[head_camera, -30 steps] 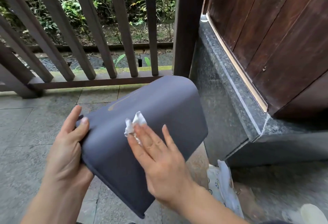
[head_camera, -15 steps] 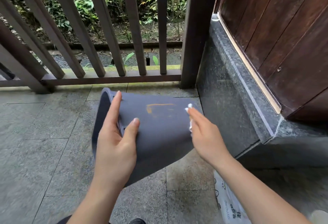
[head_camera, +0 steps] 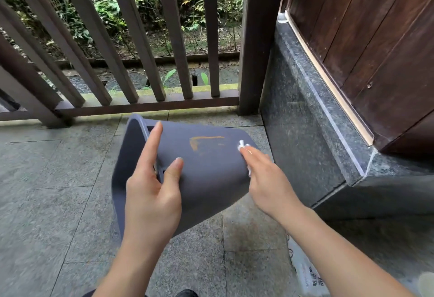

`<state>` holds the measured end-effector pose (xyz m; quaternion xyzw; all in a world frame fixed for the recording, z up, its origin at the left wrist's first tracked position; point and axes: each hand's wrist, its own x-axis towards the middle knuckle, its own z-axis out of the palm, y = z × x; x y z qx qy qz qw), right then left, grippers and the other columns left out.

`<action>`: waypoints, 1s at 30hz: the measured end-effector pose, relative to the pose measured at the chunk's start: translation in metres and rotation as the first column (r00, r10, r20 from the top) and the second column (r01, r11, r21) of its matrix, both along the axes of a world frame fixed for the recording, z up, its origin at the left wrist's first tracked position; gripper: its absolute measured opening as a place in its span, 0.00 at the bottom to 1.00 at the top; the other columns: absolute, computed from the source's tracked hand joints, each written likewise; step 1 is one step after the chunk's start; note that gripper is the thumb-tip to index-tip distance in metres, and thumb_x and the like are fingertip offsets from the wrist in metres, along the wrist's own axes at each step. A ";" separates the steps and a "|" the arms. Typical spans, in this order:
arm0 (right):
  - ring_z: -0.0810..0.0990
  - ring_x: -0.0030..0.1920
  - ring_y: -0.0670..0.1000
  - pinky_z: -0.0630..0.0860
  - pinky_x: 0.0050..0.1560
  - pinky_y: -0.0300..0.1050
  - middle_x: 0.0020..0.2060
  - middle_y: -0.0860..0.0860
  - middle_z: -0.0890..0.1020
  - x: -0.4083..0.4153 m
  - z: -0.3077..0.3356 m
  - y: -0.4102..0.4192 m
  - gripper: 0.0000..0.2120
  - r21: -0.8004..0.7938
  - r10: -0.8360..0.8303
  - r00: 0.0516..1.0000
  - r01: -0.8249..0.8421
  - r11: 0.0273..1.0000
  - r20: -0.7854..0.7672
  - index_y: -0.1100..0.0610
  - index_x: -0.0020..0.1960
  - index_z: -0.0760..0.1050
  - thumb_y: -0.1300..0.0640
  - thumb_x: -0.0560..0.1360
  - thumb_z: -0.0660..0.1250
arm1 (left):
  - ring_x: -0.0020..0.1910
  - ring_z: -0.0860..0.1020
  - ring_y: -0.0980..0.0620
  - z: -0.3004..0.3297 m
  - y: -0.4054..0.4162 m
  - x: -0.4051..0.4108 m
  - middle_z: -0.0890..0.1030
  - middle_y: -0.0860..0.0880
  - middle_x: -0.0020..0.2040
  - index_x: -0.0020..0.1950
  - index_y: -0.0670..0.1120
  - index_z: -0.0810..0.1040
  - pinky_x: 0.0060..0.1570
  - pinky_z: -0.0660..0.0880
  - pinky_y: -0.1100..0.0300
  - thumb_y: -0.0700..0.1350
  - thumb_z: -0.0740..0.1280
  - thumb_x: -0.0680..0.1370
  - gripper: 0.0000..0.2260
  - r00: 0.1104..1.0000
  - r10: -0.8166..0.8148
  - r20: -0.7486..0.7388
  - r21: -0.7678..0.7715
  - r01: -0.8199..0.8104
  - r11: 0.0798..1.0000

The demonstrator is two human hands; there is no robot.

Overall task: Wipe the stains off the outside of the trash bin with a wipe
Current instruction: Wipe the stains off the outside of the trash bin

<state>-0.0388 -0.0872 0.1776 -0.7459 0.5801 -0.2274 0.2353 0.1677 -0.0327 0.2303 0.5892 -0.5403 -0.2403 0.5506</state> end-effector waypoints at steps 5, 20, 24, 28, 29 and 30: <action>0.59 0.78 0.47 0.51 0.79 0.49 0.76 0.51 0.67 0.036 0.022 0.029 0.29 -0.135 0.190 0.975 -0.174 0.975 0.116 0.58 0.76 0.65 0.68 0.75 0.52 | 0.39 0.73 0.67 -0.006 -0.002 -0.005 0.76 0.71 0.37 0.76 0.65 0.67 0.44 0.71 0.71 0.48 0.67 0.76 0.29 0.999 -0.049 -0.002 0.042 0.049 0.998; 0.65 0.74 0.58 0.68 0.67 0.52 0.78 0.48 0.63 0.000 0.000 0.003 0.32 0.116 -0.102 0.991 0.111 0.987 -0.085 0.53 0.77 0.61 0.71 0.75 0.53 | 0.41 0.75 0.51 -0.009 -0.001 -0.014 0.74 0.51 0.46 0.73 0.73 0.66 0.45 0.79 0.33 0.50 0.67 0.76 0.30 0.987 -0.146 0.070 0.131 0.136 0.982; 0.59 0.77 0.43 0.55 0.78 0.45 0.77 0.47 0.66 0.036 0.025 0.027 0.32 -0.159 0.231 0.955 -0.203 0.966 0.186 0.54 0.77 0.65 0.70 0.73 0.54 | 0.38 0.74 0.51 -0.009 -0.005 -0.009 0.75 0.50 0.44 0.73 0.71 0.68 0.41 0.79 0.36 0.49 0.67 0.76 0.28 0.988 -0.131 0.083 0.114 0.121 0.986; 0.62 0.76 0.42 0.54 0.78 0.48 0.75 0.45 0.69 0.034 0.012 0.018 0.36 -0.192 0.274 0.951 -0.245 0.950 0.145 0.51 0.75 0.67 0.70 0.68 0.55 | 0.31 0.69 0.54 -0.012 -0.001 -0.002 0.71 0.44 0.34 0.71 0.71 0.71 0.28 0.71 0.50 0.50 0.67 0.76 0.27 0.988 -0.099 0.119 0.104 0.087 0.991; 0.62 0.76 0.45 0.55 0.78 0.50 0.75 0.45 0.68 0.025 0.005 0.009 0.37 -0.134 0.177 0.978 -0.163 0.978 0.107 0.50 0.75 0.66 0.71 0.69 0.55 | 0.29 0.68 0.54 -0.012 0.001 -0.002 0.70 0.42 0.33 0.72 0.71 0.71 0.27 0.69 0.51 0.50 0.67 0.76 0.27 0.988 -0.095 0.124 0.103 0.082 0.991; 0.63 0.76 0.50 0.58 0.76 0.53 0.75 0.45 0.67 0.014 -0.002 0.000 0.37 -0.029 0.048 0.998 -0.047 0.998 0.048 0.49 0.76 0.65 0.71 0.70 0.54 | 0.30 0.68 0.51 -0.012 0.003 -0.002 0.71 0.43 0.34 0.72 0.71 0.70 0.28 0.70 0.50 0.50 0.67 0.76 0.27 0.988 -0.095 0.125 0.109 0.081 0.991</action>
